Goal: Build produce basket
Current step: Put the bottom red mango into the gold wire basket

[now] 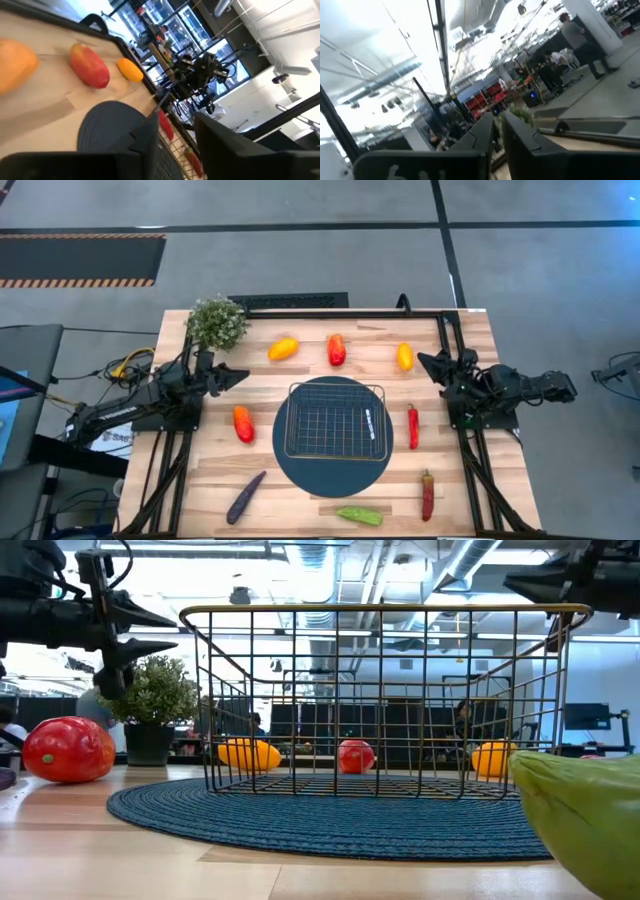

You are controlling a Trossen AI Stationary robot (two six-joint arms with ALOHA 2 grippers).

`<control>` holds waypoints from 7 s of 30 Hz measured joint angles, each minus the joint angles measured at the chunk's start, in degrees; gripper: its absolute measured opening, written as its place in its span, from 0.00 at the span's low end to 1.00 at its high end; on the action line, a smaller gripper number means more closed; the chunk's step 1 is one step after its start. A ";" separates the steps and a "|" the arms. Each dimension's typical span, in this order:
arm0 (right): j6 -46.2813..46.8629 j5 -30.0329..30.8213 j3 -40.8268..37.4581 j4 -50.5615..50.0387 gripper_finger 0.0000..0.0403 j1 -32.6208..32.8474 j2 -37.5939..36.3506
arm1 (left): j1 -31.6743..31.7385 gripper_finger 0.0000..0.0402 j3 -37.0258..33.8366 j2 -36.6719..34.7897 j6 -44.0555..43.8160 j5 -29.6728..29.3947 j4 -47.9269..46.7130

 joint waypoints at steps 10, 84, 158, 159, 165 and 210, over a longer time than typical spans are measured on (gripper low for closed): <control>-0.12 -0.26 6.16 -2.59 0.27 0.09 0.86 | -0.70 0.24 13.61 9.36 5.03 1.56 -23.43; -1.72 -6.88 32.94 -36.45 0.44 0.11 13.79 | -19.24 0.46 44.17 60.39 -22.43 3.66 -62.49; 0.17 -9.79 32.89 -38.17 0.47 0.07 13.81 | -26.53 0.46 36.96 60.41 -33.29 -2.19 -50.59; 0.31 -9.79 32.89 -38.17 0.47 0.15 13.81 | -26.53 0.46 36.96 60.41 -33.55 -1.97 -51.75; 0.32 -9.79 32.89 -38.17 0.48 0.22 13.83 | -26.53 0.46 36.96 60.41 -38.15 -1.82 -56.17; -0.18 -10.17 32.87 -35.75 0.48 0.22 13.81 | -23.78 0.07 37.50 71.93 -35.85 -0.65 -44.35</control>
